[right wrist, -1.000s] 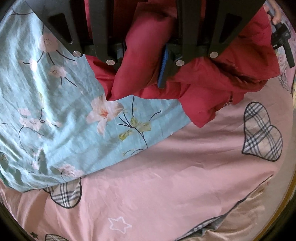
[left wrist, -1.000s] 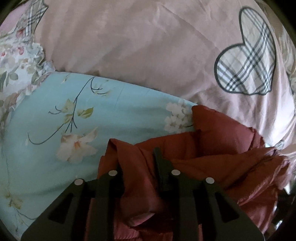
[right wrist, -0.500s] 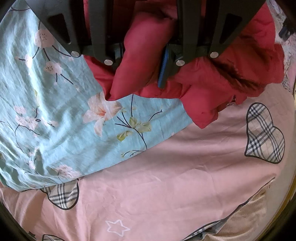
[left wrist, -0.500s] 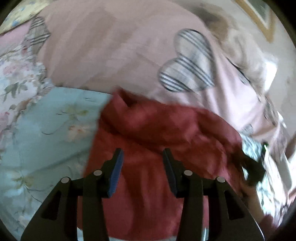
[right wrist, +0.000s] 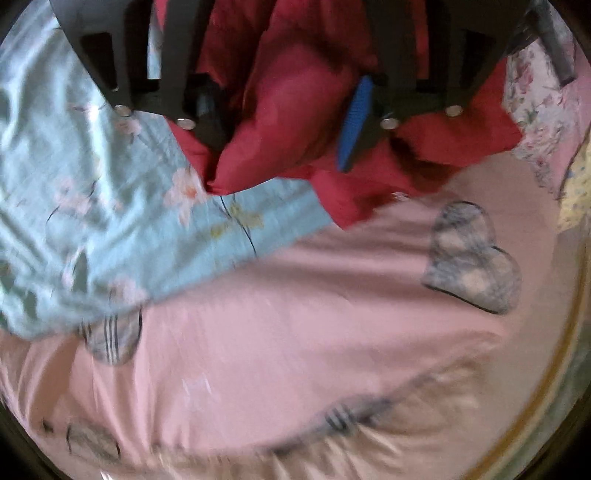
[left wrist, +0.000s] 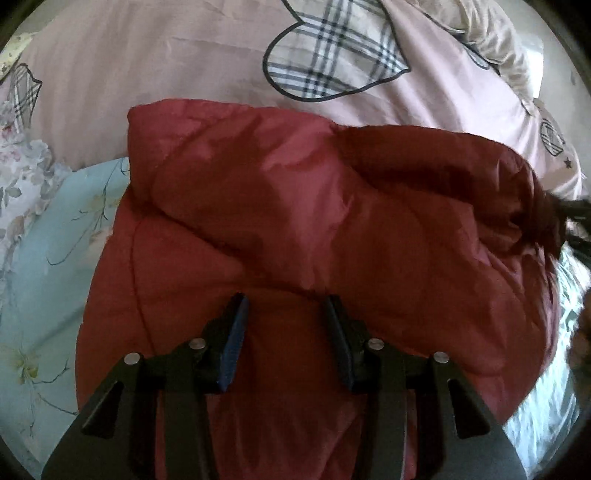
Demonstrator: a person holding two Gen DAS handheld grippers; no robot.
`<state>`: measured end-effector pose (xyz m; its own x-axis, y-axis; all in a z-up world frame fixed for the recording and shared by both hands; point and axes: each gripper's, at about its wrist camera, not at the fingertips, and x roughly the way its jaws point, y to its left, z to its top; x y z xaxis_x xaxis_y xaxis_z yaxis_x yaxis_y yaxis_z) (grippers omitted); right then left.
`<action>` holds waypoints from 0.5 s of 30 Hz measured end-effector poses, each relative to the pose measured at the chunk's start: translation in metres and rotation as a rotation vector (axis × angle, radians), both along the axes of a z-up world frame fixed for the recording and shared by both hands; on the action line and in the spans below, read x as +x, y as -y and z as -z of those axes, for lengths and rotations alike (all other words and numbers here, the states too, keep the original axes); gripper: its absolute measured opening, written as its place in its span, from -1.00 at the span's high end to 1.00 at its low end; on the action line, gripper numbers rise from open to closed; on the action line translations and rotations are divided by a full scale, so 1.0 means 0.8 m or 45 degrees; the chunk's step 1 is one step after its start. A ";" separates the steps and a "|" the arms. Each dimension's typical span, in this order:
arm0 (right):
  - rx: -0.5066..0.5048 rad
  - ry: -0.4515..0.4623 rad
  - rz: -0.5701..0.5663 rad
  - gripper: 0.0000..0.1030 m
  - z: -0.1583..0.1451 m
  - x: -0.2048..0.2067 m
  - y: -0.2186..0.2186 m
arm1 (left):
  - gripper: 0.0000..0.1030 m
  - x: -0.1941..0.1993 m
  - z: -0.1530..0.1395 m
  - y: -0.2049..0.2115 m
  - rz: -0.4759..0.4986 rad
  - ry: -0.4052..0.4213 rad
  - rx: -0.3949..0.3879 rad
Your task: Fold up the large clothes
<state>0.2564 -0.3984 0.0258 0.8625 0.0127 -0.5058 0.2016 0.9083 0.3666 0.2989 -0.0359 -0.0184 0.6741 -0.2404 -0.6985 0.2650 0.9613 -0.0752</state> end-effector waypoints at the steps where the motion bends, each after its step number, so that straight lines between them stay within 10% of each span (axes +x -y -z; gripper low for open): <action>1: -0.042 0.028 -0.026 -0.54 -0.008 -0.013 -0.009 | 0.17 0.001 0.000 0.002 -0.003 0.004 0.008; 7: -0.176 -0.221 -0.326 -0.54 0.033 0.012 -0.067 | 0.18 0.008 -0.009 -0.007 -0.029 0.014 0.027; 15: -0.122 -0.373 -0.279 -0.57 0.085 0.070 -0.041 | 0.17 0.067 0.009 -0.047 -0.141 -0.051 0.020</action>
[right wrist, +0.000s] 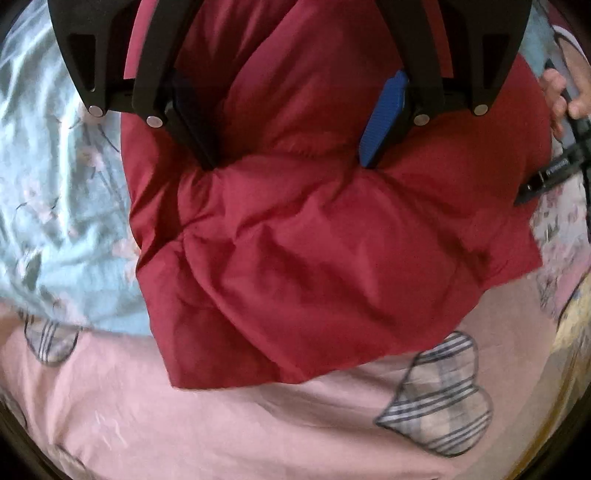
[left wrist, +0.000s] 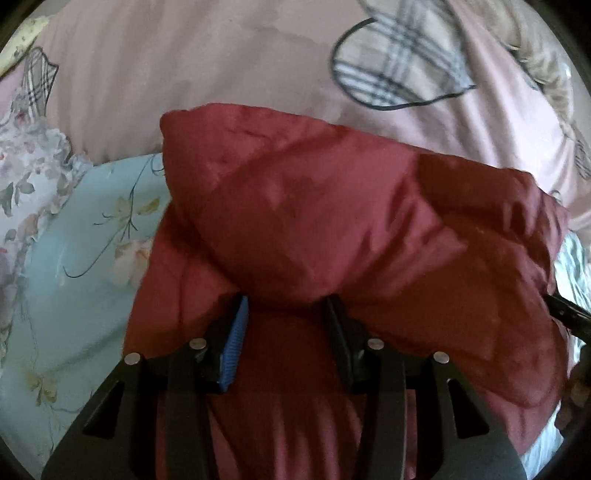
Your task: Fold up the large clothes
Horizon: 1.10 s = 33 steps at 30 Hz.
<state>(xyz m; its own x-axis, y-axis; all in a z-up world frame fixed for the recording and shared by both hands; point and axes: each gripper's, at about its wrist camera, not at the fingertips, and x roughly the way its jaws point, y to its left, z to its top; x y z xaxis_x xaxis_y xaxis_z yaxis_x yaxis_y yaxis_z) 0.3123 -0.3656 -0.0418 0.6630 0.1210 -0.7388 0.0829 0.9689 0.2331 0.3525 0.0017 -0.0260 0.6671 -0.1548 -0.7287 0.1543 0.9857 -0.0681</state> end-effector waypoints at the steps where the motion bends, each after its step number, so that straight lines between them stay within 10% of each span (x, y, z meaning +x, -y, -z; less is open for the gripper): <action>1: 0.008 -0.004 0.014 -0.58 0.003 0.006 0.004 | 0.17 0.006 0.003 -0.002 -0.006 -0.012 -0.012; 22: 0.025 0.023 0.079 -0.66 0.001 0.008 0.011 | 0.16 -0.034 -0.016 -0.035 0.016 -0.003 -0.146; 33: 0.036 0.086 0.056 -0.67 -0.036 -0.067 0.035 | -0.20 -0.080 -0.024 -0.090 -0.042 0.047 -0.291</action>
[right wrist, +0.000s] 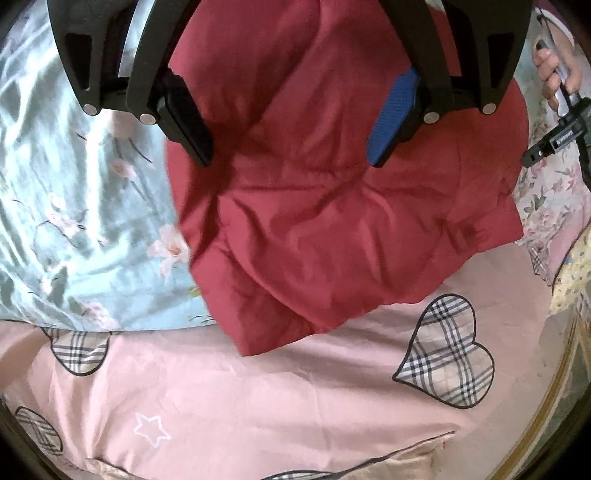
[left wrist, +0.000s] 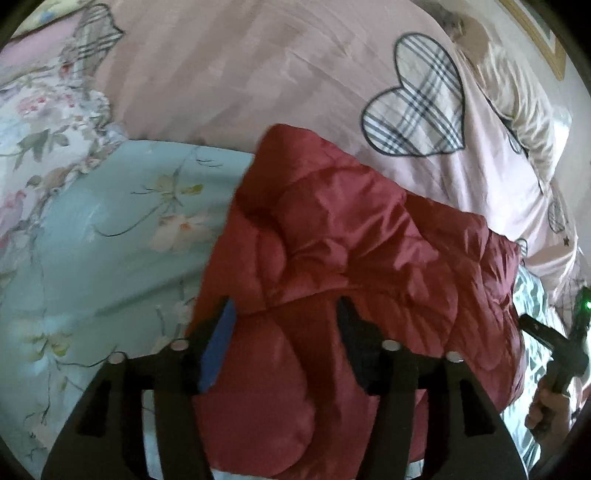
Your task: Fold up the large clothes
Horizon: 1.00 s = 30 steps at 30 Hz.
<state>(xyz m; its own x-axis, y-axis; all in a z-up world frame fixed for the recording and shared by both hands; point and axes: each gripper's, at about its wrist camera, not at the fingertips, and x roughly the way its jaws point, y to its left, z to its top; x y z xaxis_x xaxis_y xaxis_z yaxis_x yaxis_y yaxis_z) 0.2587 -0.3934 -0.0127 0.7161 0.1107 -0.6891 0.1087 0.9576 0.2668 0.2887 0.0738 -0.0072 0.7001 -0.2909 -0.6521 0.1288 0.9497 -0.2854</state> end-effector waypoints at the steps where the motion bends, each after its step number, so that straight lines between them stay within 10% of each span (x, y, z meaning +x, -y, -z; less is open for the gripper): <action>1: 0.000 -0.004 0.005 -0.67 -0.001 -0.004 0.004 | -0.22 -0.001 0.001 -0.006 -0.003 -0.003 -0.017; 30: 0.508 -0.112 0.070 -0.72 0.072 -0.026 0.080 | -0.62 0.032 0.066 -0.067 0.010 -0.259 -0.467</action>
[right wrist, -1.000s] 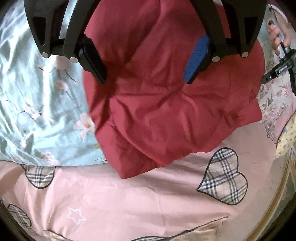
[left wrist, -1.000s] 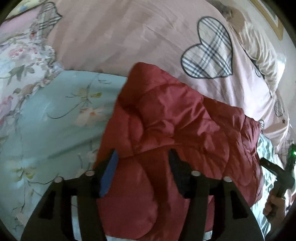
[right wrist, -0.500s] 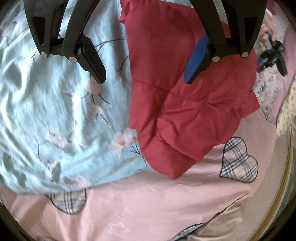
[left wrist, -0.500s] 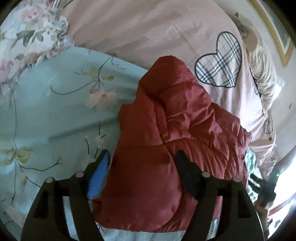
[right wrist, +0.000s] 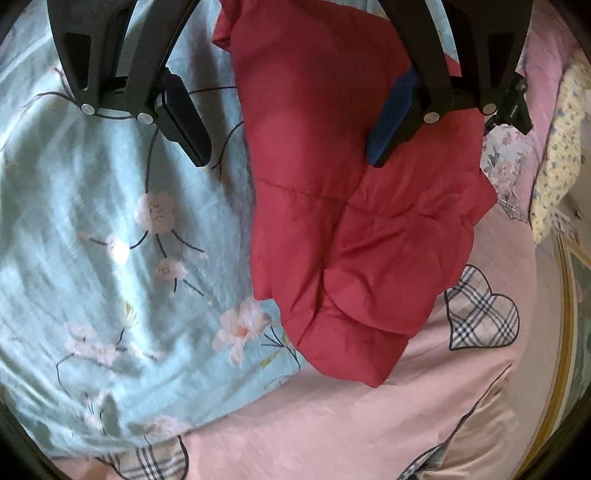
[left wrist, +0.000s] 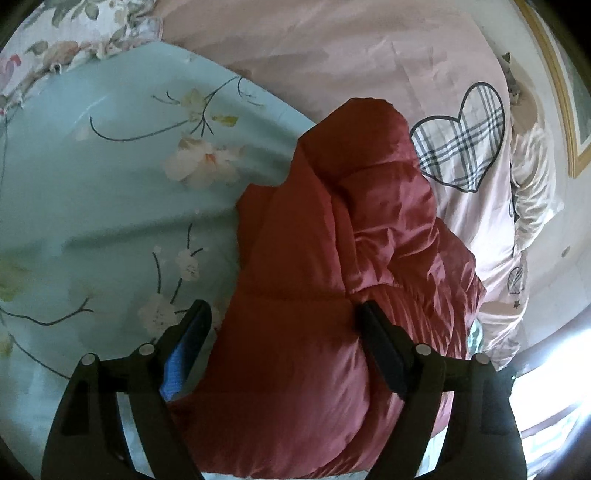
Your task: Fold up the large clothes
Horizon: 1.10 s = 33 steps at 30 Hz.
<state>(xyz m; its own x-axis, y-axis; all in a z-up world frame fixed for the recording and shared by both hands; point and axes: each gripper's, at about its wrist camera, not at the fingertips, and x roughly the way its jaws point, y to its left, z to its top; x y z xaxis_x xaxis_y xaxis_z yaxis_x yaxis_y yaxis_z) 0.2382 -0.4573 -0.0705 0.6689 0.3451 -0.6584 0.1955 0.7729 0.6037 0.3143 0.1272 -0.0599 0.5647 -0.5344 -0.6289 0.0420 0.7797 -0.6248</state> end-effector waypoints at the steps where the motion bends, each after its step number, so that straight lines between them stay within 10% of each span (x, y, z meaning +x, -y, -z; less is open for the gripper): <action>1: 0.013 -0.001 -0.002 -0.72 0.003 0.002 -0.001 | -0.66 0.001 0.002 0.001 0.000 -0.003 -0.003; 11: 0.150 0.006 -0.078 -0.70 0.022 0.024 -0.020 | -0.77 0.025 0.020 0.034 0.066 -0.070 -0.070; 19: 0.139 0.039 -0.118 0.16 0.003 0.017 -0.032 | 0.07 0.003 -0.004 0.040 0.128 0.027 -0.042; 33: 0.120 0.034 -0.230 0.32 -0.038 -0.091 -0.064 | 0.22 -0.114 -0.044 0.008 0.231 0.065 -0.063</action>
<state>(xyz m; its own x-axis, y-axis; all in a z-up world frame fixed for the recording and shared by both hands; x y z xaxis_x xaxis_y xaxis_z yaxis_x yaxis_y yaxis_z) 0.1657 -0.4060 -0.0398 0.6076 0.5199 -0.6004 0.0419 0.7340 0.6779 0.2232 0.1206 -0.0246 0.4864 -0.6601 -0.5724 0.2116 0.7246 -0.6558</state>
